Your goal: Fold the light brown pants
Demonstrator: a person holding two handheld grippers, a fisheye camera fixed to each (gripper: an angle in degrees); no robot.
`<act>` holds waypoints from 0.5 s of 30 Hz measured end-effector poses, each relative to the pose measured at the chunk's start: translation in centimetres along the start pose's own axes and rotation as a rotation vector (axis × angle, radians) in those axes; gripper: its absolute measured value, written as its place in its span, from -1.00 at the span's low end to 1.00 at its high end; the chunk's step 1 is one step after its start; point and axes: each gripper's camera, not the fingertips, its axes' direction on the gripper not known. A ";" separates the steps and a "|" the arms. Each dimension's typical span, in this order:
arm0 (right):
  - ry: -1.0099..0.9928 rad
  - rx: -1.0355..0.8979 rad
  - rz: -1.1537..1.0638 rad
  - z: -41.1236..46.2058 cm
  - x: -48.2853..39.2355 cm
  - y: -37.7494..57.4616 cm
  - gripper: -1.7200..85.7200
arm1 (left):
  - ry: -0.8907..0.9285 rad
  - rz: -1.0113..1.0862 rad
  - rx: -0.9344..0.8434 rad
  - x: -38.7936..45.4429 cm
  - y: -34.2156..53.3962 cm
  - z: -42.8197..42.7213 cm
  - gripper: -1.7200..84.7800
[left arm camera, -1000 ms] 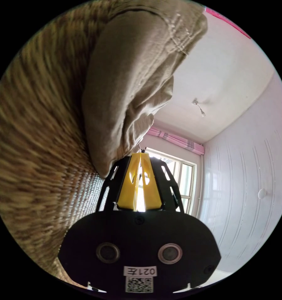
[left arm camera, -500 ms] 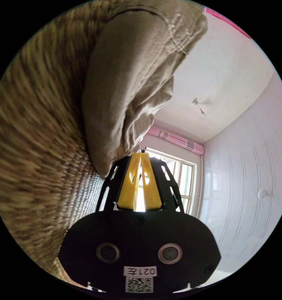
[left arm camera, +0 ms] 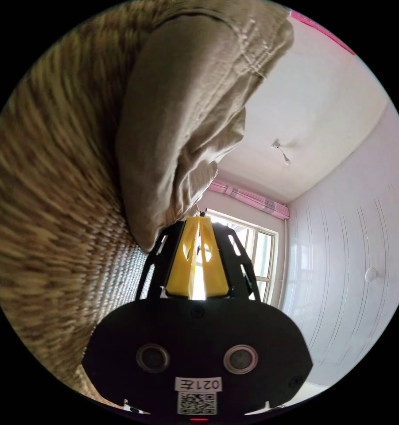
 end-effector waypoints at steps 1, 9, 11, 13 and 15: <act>-0.008 0.006 -0.009 -0.1 0.0 0.0 -0.98 | 0.000 0.000 0.000 0.1 -0.2 0.0 -0.98; -0.038 0.087 -0.025 -0.3 -0.1 -0.3 -0.98 | 0.000 0.002 -0.001 0.4 -1.3 0.0 -0.98; -0.040 0.101 -0.019 -0.2 -0.1 -0.5 -0.98 | 0.000 0.002 -0.001 0.5 -1.7 0.0 -0.98; -0.036 0.100 -0.016 -0.2 -0.2 -0.7 -0.98 | 0.000 0.002 -0.001 0.6 -1.9 -0.1 -0.98; -0.036 0.099 -0.020 -0.3 -0.2 -0.7 -0.98 | -0.001 0.003 -0.001 0.7 -2.2 -0.1 -0.98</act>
